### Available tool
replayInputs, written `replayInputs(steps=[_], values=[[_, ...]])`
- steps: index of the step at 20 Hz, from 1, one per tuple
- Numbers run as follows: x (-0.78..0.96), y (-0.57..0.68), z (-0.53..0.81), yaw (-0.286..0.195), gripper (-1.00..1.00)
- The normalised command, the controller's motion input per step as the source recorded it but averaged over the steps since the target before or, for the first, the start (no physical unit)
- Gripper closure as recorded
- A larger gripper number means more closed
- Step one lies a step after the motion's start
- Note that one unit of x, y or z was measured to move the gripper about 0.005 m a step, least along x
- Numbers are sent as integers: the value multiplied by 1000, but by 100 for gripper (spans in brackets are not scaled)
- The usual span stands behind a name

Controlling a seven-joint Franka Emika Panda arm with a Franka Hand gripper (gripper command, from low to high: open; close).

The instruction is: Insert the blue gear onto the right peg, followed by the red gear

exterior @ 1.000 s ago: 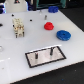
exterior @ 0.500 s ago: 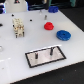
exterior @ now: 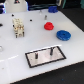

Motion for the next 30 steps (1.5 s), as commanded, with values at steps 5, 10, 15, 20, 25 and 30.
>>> replayInputs(steps=[5, 10, 15, 20, 25, 30], values=[[-51, 257, -456, 0, -100], [-108, 135, -447, 0, -100], [-103, 36, -454, 0, -100], [-101, -10, -450, 0, -100], [-151, -89, -450, 0, -100], [-253, -158, -356, 0, -100]])
